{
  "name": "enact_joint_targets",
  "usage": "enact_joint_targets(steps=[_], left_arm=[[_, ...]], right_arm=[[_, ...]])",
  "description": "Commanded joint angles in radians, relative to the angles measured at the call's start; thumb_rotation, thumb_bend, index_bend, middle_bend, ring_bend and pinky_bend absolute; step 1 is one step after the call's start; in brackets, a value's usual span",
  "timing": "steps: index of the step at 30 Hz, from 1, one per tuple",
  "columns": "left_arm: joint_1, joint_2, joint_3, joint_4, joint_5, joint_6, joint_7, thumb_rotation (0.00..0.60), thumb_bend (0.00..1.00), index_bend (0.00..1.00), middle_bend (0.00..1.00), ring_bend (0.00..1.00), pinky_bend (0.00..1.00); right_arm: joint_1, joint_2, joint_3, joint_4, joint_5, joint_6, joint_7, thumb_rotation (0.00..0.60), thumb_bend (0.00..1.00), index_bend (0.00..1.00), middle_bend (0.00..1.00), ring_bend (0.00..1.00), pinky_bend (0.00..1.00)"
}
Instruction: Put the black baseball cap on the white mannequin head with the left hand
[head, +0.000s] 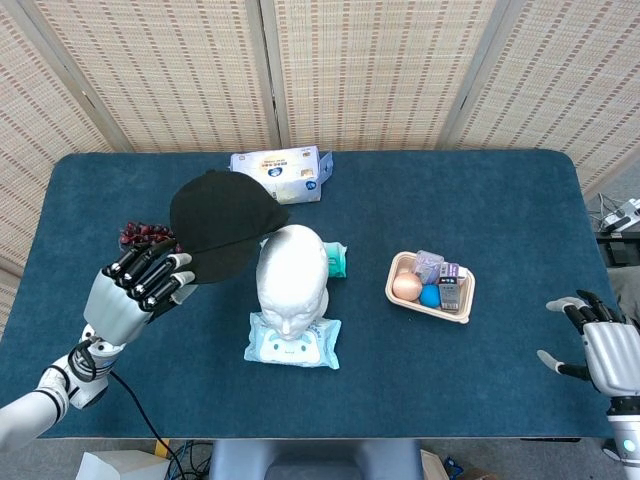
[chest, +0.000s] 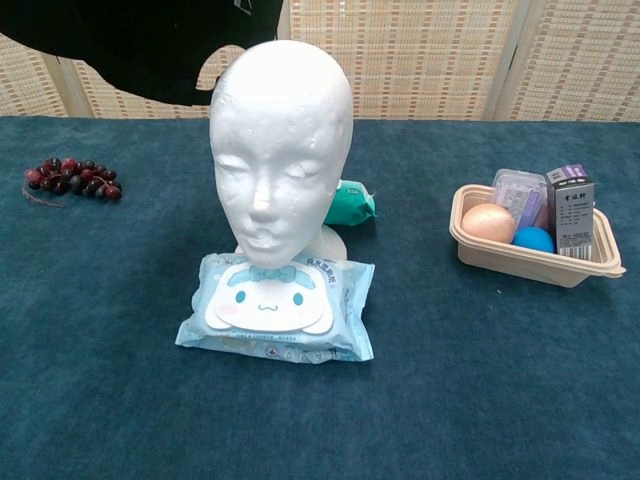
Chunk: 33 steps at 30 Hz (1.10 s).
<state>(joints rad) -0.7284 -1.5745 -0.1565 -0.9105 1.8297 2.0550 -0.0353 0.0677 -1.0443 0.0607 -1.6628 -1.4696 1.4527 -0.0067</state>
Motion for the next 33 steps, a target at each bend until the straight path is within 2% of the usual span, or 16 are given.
enact_joint_targets(steps=[1,14,33], left_arm=[[-0.008,-0.001,-0.005,-0.018,0.010,-0.004,0.013,0.600,0.42,0.73,0.53,0.37,0.54],[-0.034,-0.028,-0.002,-0.092,0.075,-0.032,0.079,0.600,0.42,0.73,0.53,0.37,0.54],[-0.076,-0.091,-0.029,-0.107,0.103,-0.080,0.135,0.600,0.42,0.73,0.53,0.37,0.54]], right_arm=[[0.000,0.000,0.000,0.000,0.001,-0.001,0.000,0.600,0.00,0.33,0.31,0.16,0.29],[-0.002,0.005,0.003,0.000,0.003,0.002,0.012,0.600,0.00,0.33,0.31,0.16,0.29],[-0.002,0.008,0.008,0.003,0.015,-0.002,0.019,0.600,0.00,0.33,0.31,0.16,0.29]])
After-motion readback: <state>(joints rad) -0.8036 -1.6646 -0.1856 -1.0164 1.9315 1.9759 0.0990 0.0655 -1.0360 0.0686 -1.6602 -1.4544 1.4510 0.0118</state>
